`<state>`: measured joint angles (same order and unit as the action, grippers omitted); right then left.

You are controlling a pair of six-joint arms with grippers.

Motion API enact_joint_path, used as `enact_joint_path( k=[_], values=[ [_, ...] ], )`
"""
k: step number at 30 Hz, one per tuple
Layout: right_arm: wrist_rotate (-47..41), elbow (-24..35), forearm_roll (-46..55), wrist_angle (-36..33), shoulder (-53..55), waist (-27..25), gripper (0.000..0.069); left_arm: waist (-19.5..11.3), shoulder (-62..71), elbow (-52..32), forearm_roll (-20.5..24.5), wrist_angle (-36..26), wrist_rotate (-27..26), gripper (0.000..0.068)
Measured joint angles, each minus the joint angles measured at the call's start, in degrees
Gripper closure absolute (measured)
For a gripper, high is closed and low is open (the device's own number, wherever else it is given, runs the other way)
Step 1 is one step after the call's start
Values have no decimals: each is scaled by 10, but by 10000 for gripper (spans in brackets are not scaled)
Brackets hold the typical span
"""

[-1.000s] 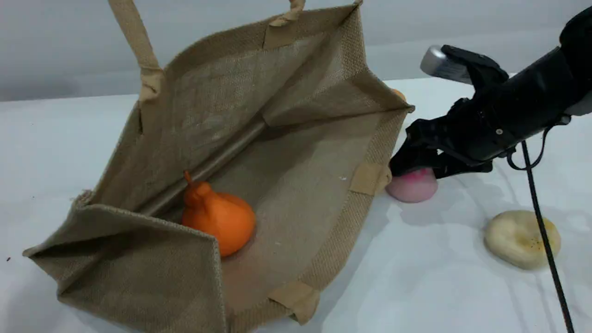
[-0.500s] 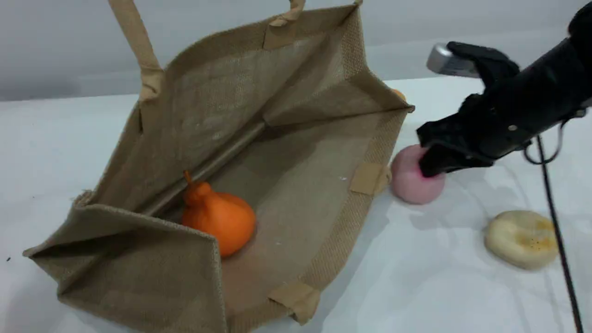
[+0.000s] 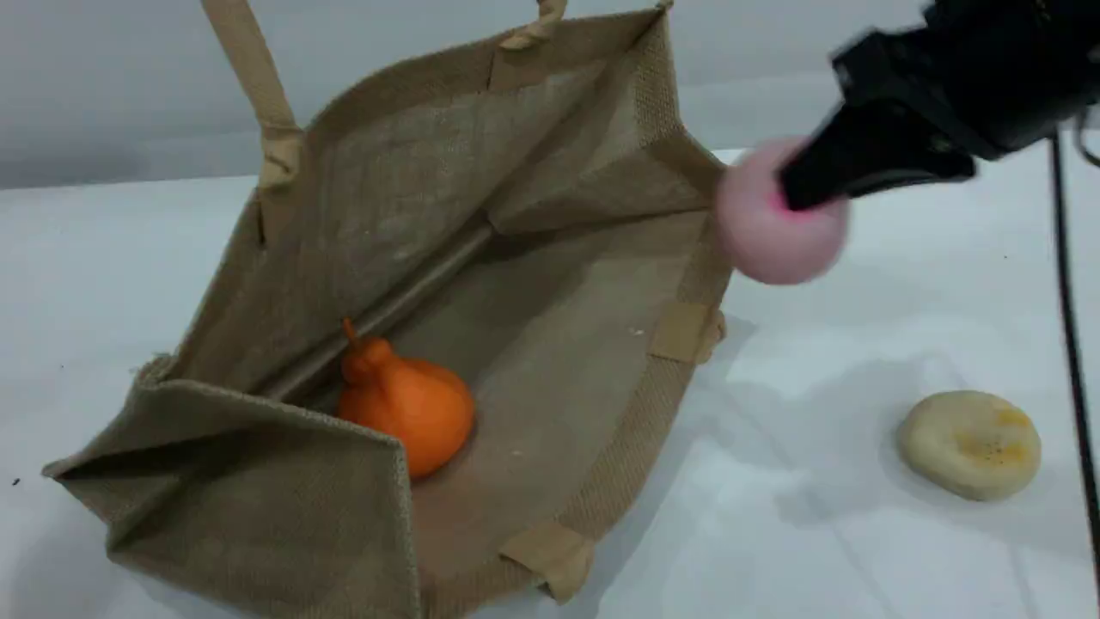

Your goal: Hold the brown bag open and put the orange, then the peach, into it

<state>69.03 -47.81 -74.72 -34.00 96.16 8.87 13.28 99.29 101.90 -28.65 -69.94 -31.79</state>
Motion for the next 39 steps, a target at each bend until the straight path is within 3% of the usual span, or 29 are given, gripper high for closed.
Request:
enact_joint_path(
  k=[3,10,16,30,39],
  values=[
    [28,0,-48,-3,16,38,675,0,0,0,0,0,0,610],
    [154,-1,-217,85,61,152,675,0,0,0,0,0,0,610],
    [207,-55,-254,85,127,210,675,0,0,0,0,0,0,610],
    [200,-227,-253,90,278,215,675,0,0,0,-5,0,6,610],
    [200,-307,-253,62,354,225,670,0,0,0,-5,0,6,610]
  ],
)
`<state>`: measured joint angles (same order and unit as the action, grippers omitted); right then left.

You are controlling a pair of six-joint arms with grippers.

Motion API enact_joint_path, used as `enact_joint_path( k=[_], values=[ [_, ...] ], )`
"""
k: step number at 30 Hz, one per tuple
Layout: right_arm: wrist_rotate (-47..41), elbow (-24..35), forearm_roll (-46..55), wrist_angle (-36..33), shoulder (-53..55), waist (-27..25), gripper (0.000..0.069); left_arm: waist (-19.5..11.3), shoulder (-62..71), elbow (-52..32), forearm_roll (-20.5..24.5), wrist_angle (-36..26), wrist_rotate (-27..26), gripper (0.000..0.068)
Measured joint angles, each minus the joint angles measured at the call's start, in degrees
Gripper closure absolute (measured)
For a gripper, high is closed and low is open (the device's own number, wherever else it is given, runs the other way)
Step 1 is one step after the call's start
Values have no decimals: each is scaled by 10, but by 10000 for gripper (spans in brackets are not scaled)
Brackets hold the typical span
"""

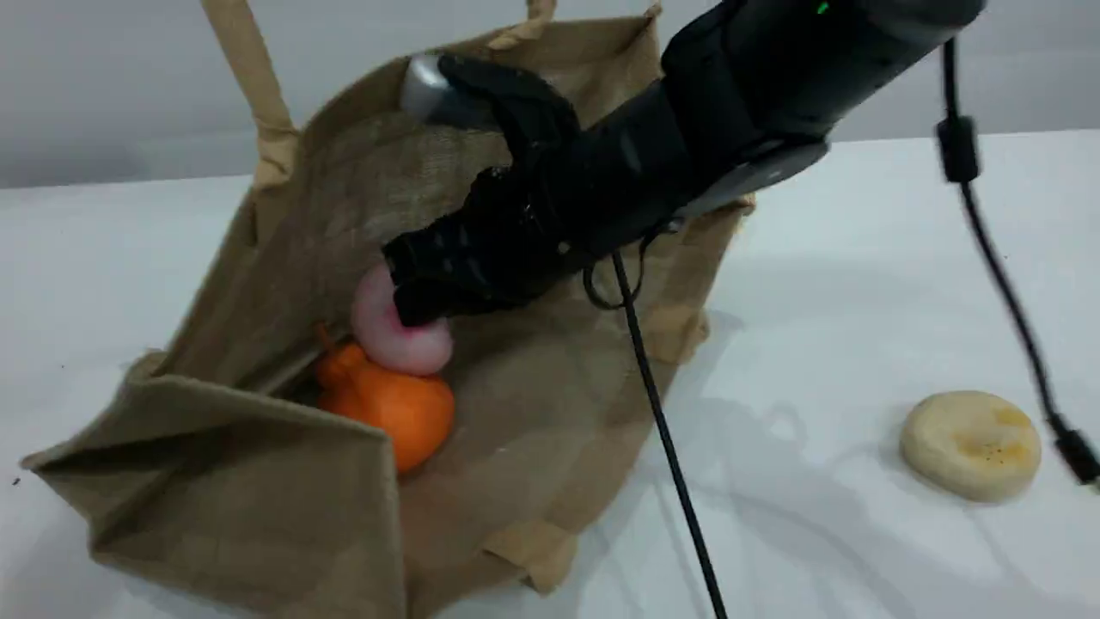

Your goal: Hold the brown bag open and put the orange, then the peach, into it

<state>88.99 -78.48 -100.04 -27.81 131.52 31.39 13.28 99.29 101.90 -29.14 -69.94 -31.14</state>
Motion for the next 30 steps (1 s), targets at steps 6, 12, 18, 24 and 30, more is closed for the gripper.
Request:
enact_joint_path(
  k=[6,12,18,24,30],
  values=[
    [-1,-11,0,-6,17,1,642,0,0,0,1,0,0,610],
    [-5,-11,1,-10,17,1,491,0,0,0,1,0,0,610],
    [-5,-10,1,-32,16,1,317,0,0,0,1,0,0,610],
    [-44,-8,28,-30,6,-1,295,0,0,0,1,0,0,610],
    [-111,-8,131,-15,-28,-20,295,0,0,0,0,1,0,610]
  ],
)
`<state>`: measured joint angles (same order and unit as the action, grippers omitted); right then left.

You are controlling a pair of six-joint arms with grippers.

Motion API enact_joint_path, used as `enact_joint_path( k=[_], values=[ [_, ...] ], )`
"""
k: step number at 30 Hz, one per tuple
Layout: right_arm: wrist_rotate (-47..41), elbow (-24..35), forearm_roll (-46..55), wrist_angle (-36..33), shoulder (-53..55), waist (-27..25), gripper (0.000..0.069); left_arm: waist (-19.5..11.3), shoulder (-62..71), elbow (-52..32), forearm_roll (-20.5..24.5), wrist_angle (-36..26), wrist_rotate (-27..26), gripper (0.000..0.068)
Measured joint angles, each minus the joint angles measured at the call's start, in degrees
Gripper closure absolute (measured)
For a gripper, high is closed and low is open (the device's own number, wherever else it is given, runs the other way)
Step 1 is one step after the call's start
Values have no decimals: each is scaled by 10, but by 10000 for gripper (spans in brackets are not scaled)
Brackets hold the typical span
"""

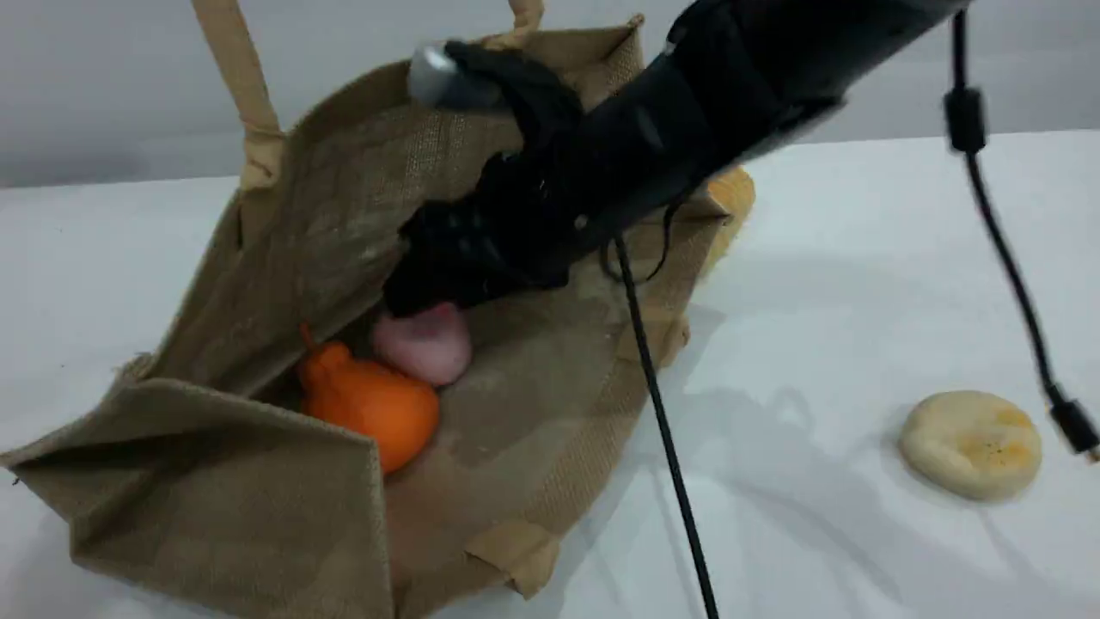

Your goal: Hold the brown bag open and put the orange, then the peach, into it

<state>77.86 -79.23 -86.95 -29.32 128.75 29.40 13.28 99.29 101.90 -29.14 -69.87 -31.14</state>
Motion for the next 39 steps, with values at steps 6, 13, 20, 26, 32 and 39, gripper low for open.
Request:
enact_joint_path(
  k=[6,13,20,26,32,39],
  values=[
    [-74,0,97,-16,-46,-26,295,0,0,0,-2,1,0,610],
    [-125,0,184,-22,-64,-27,295,0,0,0,0,-1,0,610],
    [-134,0,183,-25,-64,-27,295,0,0,0,0,-1,0,610],
    [-187,0,245,-68,-92,-50,295,0,0,0,6,-1,0,610],
    [-269,10,333,-150,-138,-110,302,0,1,0,6,-1,-1,610],
    [-268,63,337,-199,-196,-168,323,0,18,-1,5,-1,-8,610]
  ],
)
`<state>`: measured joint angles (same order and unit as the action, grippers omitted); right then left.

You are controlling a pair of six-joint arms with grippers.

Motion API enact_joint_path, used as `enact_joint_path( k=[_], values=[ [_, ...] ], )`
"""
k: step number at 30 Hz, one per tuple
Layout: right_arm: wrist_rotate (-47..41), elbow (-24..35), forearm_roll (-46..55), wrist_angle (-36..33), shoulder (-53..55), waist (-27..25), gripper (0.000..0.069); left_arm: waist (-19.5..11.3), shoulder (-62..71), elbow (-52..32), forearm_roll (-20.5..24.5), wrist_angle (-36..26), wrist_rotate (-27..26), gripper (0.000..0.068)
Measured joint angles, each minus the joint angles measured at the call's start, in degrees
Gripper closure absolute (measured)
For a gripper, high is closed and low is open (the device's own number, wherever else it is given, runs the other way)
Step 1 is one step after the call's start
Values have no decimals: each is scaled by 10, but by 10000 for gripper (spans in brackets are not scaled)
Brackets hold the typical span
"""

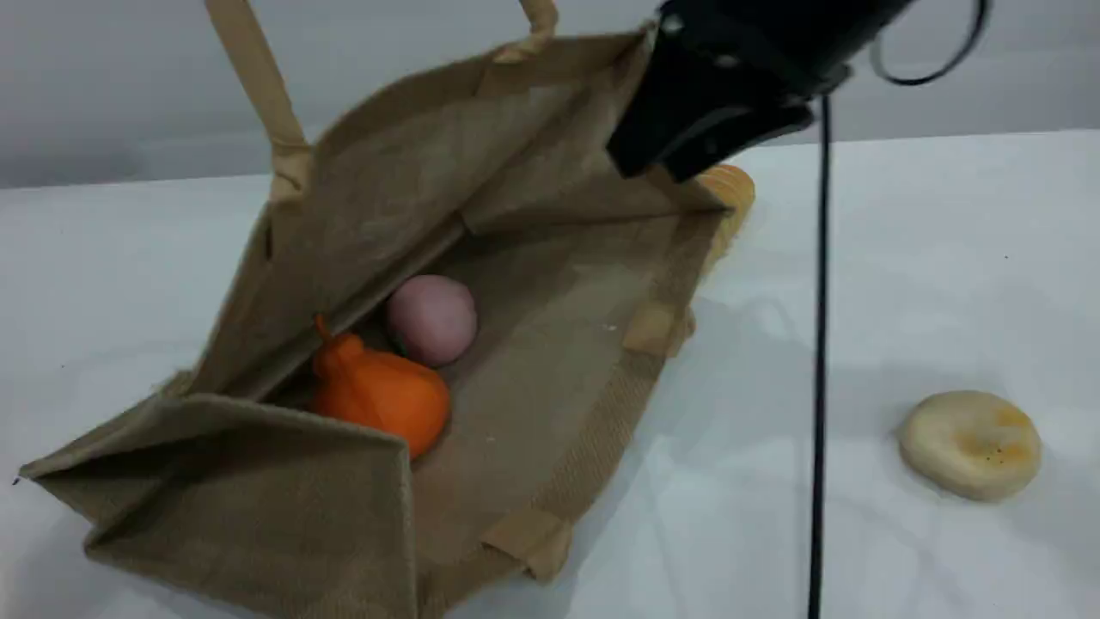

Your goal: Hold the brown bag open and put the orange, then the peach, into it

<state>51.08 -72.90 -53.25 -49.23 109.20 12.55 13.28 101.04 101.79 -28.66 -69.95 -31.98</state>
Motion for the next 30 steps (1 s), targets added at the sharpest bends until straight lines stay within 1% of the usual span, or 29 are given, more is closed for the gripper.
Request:
enact_joint_path(
  k=[4,7,9,17,25,27,30],
  values=[
    [-1,25,8,-11,-49,-17,323,0,15,-3,-1,1,-3,610],
    [-28,27,27,-10,-96,-18,323,0,19,-23,-2,4,-6,610],
    [-51,27,52,-16,-126,-18,323,0,19,-47,-2,24,-9,610],
    [-176,27,169,-40,-277,-18,323,0,19,-194,-3,174,-9,610],
    [-315,27,303,-107,-455,-18,323,0,19,-316,-5,294,-9,603],
    [-345,27,338,-127,-499,-18,323,0,19,-338,-20,326,-12,601],
    [-388,27,392,-163,-565,-18,323,1,32,-361,-60,358,-52,596]
  ],
)
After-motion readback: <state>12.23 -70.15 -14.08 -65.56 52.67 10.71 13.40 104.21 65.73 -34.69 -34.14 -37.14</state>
